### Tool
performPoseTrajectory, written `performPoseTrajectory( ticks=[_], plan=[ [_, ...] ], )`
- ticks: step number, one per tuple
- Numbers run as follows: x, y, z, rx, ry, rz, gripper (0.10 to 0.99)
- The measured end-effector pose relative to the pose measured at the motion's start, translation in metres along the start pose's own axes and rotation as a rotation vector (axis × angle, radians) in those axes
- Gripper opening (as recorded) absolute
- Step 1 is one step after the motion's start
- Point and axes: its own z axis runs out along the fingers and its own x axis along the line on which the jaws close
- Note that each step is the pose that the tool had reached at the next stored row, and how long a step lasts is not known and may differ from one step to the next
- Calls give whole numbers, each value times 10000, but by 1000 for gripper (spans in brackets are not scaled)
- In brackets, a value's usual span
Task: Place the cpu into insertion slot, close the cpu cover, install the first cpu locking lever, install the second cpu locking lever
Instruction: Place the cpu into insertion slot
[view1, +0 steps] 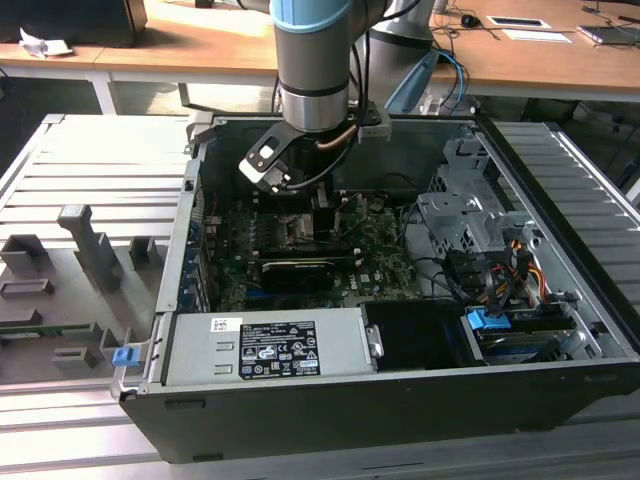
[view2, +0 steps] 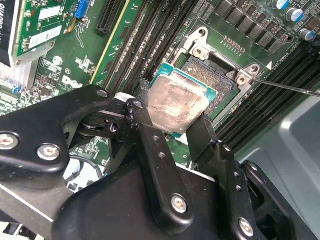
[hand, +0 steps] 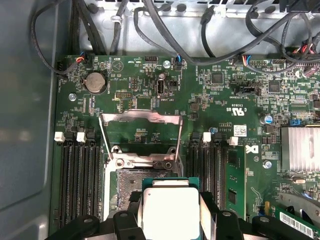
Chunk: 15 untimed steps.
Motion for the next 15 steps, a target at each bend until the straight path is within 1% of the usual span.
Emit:
performPoseTrajectory(
  ticks=[3,5,6,15],
  plan=[
    [4,-1,10,0,-1,1,541],
    [57,-2,26,1,-10,89,541],
    [70,-7,35,1,-21,205,541],
    [100,-8,50,2,-30,285,541]
  ],
)
